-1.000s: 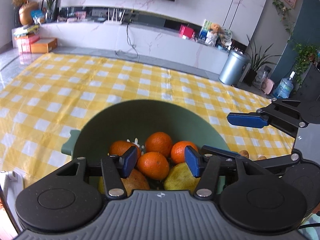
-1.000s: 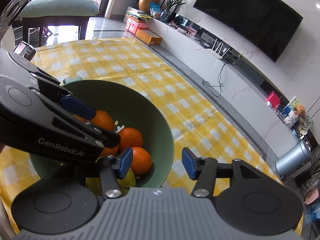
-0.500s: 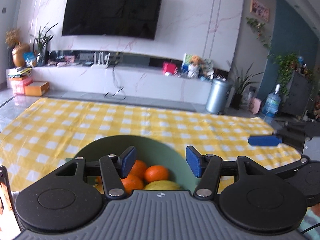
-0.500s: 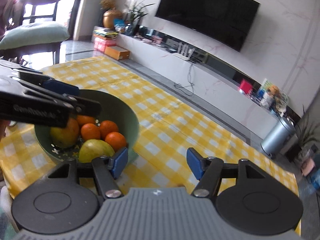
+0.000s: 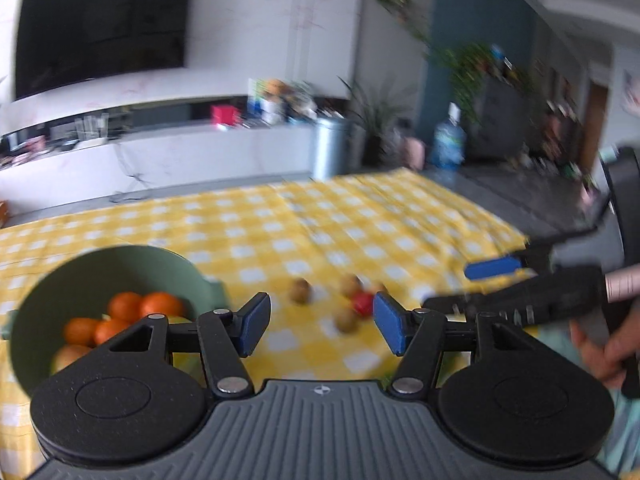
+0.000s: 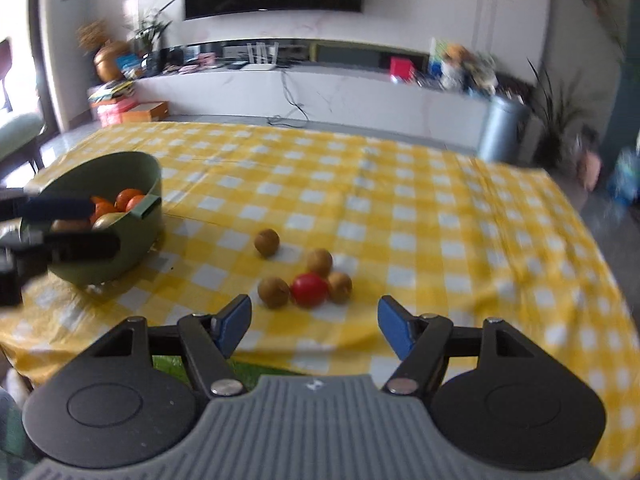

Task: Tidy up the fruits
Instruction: 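Withdraw both tools from the colander toward the green cucumber, then grasp the green cucumber at its middle with the left tool, then lift the cucumber and carry it over the colander with the left tool, then lower the cucumber into the colander with the left tool while the right tool grasps a brown kiwi, then carry the brown kiwi into the colander and open the right tool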

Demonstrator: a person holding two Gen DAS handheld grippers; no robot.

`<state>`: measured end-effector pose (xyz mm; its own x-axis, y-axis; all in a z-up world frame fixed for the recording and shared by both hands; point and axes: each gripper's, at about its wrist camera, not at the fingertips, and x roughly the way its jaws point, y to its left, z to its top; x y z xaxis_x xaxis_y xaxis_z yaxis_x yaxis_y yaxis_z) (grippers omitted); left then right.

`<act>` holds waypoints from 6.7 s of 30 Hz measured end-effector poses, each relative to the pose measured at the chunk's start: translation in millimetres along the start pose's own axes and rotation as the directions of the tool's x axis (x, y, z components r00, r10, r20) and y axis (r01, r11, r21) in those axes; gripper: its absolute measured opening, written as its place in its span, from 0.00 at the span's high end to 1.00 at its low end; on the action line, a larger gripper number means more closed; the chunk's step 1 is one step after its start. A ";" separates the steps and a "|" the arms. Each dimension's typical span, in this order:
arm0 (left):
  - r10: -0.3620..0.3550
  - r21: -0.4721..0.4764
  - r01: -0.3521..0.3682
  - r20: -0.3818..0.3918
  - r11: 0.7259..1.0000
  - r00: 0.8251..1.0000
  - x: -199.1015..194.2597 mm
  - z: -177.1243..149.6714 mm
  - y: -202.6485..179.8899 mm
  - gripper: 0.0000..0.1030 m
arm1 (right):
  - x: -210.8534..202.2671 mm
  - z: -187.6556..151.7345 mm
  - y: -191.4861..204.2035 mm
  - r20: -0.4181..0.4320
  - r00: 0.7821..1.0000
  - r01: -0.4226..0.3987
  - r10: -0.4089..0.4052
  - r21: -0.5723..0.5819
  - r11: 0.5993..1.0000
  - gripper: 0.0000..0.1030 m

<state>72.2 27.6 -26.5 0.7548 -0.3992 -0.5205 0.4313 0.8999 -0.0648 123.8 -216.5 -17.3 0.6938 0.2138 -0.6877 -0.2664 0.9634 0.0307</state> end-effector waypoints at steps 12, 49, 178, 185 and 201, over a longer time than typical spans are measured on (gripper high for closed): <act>-0.074 0.132 0.099 -0.182 0.986 0.981 33.1 -33.2 -23.1 0.32 | 10.4 -31.4 -13.6 -0.107 0.990 -0.073 0.094 0.190 0.979 0.53; -0.012 0.483 0.318 -0.536 0.816 0.844 116.4 -22.4 -88.6 0.46 | 32.0 -40.5 -48.4 -0.135 0.970 -0.127 0.200 0.422 0.897 0.42; 0.386 -0.095 -0.411 -0.210 0.906 0.898 -15.9 22.6 97.7 0.42 | 67.4 74.6 77.6 0.097 0.876 -0.448 0.472 -0.195 0.873 0.78; 0.451 -0.132 -0.490 -0.243 0.862 0.859 -23.4 10.1 100.2 0.50 | 63.6 70.9 127.4 -0.014 0.853 -0.498 0.522 -0.318 0.806 0.78; 0.403 -0.201 -0.434 -0.178 0.878 0.898 -45.9 8.6 100.0 0.54 | 88.8 73.9 188.5 -0.219 0.843 -0.538 0.492 -0.302 0.787 0.78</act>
<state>84.9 134.4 -1.8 0.7636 0.0350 -0.6448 -0.0477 0.9989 -0.0023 184.6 -3.9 -19.0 0.3071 0.6189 -0.7230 -0.7850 0.5942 0.1752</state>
